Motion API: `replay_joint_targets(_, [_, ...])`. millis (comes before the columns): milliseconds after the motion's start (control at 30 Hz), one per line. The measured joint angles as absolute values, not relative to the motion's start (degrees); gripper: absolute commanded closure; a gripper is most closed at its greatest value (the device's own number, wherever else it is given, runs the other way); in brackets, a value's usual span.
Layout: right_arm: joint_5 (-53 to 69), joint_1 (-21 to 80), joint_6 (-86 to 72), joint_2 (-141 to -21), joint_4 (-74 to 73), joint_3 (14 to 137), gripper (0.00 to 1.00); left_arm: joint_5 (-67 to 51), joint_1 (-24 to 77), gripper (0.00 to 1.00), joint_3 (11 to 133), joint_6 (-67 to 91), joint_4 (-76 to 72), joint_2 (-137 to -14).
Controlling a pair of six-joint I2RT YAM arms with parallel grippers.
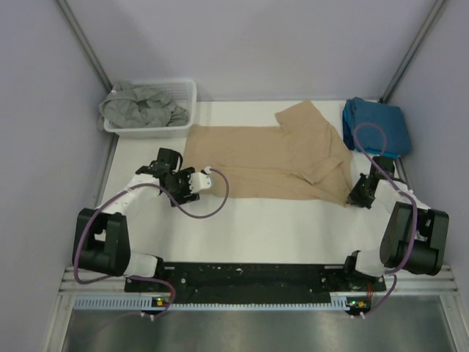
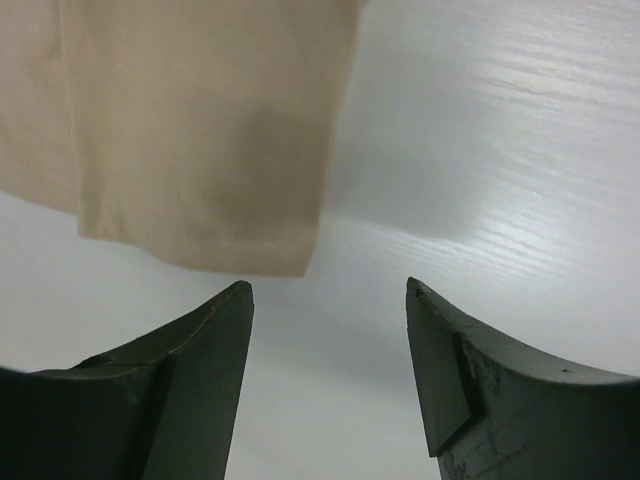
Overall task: Fold and stack the t-shirts
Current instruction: Fold the flattened tshirt in 1/3 of the way
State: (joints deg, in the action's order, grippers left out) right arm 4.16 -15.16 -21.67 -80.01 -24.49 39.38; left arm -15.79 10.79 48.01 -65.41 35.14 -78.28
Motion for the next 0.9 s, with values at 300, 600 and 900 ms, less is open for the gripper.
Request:
replay_joint_targets(300, [4.23, -15.16, -20.45, -80.01, -24.64, 39.51, 1.0, -11.94, 12.82, 0.62, 49.58, -65.87, 28.05, -88.92])
replay_joint_targets(600, [3.2, -15.16, -18.79, -79.96, -26.68, 41.5, 1.0, -9.02, 12.86, 1.0, 49.23, -65.34, 26.0, -89.8])
replay_joint_targets(900, [0.67, -15.16, -18.06, -77.19, -28.62, 42.0, 1.0, -8.08, 12.97, 1.0, 47.97, -66.5, 34.59, -82.83])
